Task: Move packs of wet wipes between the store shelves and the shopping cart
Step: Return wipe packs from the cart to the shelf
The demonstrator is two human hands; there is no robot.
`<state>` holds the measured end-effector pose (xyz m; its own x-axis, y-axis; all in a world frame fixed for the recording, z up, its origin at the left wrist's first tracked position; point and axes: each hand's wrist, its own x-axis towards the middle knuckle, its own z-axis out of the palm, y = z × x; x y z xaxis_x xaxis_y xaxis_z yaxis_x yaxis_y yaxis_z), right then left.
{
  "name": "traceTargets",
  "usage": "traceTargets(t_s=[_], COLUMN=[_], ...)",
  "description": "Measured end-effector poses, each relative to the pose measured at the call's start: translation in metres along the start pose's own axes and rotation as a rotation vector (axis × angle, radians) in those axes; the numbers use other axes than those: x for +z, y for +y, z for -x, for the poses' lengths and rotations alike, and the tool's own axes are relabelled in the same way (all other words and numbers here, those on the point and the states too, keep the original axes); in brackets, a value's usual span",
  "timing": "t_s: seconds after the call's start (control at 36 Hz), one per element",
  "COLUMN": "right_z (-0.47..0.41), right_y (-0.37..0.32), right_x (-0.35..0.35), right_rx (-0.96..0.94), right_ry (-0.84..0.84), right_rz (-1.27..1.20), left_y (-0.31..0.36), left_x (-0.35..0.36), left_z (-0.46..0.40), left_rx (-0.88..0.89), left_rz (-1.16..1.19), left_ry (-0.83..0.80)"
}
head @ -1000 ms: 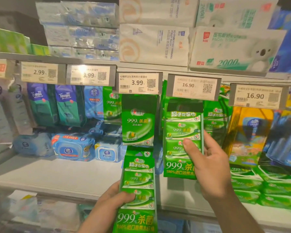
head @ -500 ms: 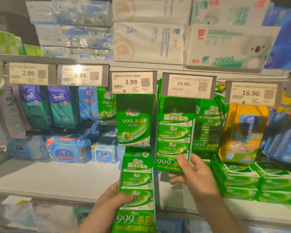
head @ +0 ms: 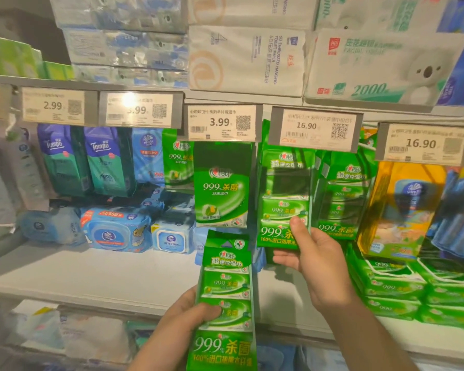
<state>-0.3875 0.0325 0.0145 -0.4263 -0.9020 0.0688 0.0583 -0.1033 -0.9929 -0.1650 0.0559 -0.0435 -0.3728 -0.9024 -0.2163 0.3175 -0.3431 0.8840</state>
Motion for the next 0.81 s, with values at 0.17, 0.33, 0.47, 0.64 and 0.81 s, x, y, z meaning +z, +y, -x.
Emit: traceTargets(t_s=[0.17, 0.33, 0.47, 0.64, 0.81], right_z=[-0.018, -0.026, -0.026, -0.017, 0.008], right_y=[-0.001, -0.001, 0.001, 0.005, 0.027], right_x=[0.008, 0.017, 0.017, 0.003, -0.020], right_rx=[0.077, 0.104, 0.133, 0.185, 0.281], right_ry=[-0.008, -0.013, -0.020, -0.045, -0.065], right_rz=[-0.117, -0.197, -0.240, -0.253, -0.155], left_y=[-0.003, -0.005, -0.005, -0.007, -0.015], left_x=[-0.003, -0.004, -0.004, -0.004, 0.001], left_z=[0.001, 0.002, 0.002, -0.002, -0.009], left_rx=[-0.016, -0.020, -0.019, -0.023, 0.009], left_rz=[-0.020, -0.035, -0.060, -0.083, -0.090], left_ry=[0.008, 0.040, 0.020, -0.021, -0.022])
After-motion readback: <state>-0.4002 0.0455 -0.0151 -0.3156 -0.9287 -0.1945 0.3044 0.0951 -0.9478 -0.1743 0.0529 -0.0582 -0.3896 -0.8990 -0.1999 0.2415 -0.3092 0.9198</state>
